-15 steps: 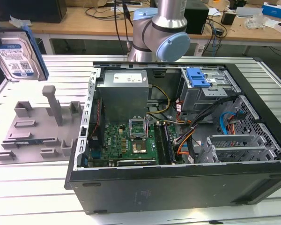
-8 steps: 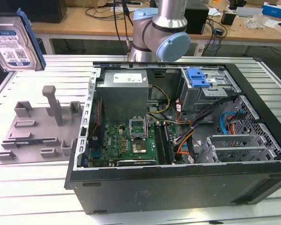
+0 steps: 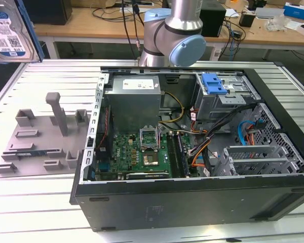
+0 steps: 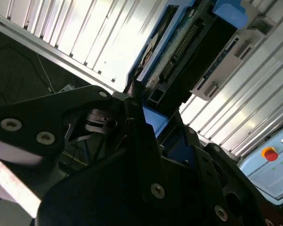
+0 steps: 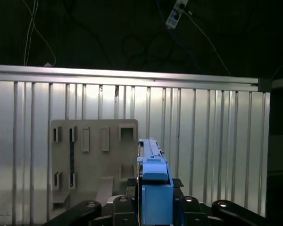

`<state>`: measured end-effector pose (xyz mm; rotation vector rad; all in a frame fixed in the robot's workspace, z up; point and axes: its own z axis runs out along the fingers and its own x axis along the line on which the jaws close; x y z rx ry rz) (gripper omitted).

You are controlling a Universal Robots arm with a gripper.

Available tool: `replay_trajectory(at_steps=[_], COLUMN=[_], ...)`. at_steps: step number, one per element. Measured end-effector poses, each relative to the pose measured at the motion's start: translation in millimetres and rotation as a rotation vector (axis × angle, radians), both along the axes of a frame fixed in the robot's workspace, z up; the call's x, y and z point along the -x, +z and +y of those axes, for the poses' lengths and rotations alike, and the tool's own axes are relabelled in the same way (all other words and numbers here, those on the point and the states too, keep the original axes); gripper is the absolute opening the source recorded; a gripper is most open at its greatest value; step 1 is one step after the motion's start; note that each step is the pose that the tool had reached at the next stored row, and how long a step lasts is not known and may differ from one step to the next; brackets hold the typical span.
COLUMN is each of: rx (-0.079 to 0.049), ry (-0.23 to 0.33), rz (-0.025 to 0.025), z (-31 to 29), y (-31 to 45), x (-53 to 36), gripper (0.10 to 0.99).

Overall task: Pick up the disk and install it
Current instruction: 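Pick up the disk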

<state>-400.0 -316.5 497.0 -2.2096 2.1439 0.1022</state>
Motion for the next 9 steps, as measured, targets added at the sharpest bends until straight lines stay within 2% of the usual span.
replay_trajectory(at_steps=[1, 7, 9], rx=[0.000, 0.000, 0.000], ry=[0.000, 0.000, 0.000], rz=[0.0013, 0.0023, 0.0024], z=[0.0, -0.2, -1.9], y=[3.6, 3.6, 3.7], x=[0.0, 0.0, -0.1], gripper=[0.369, 0.369, 0.369])
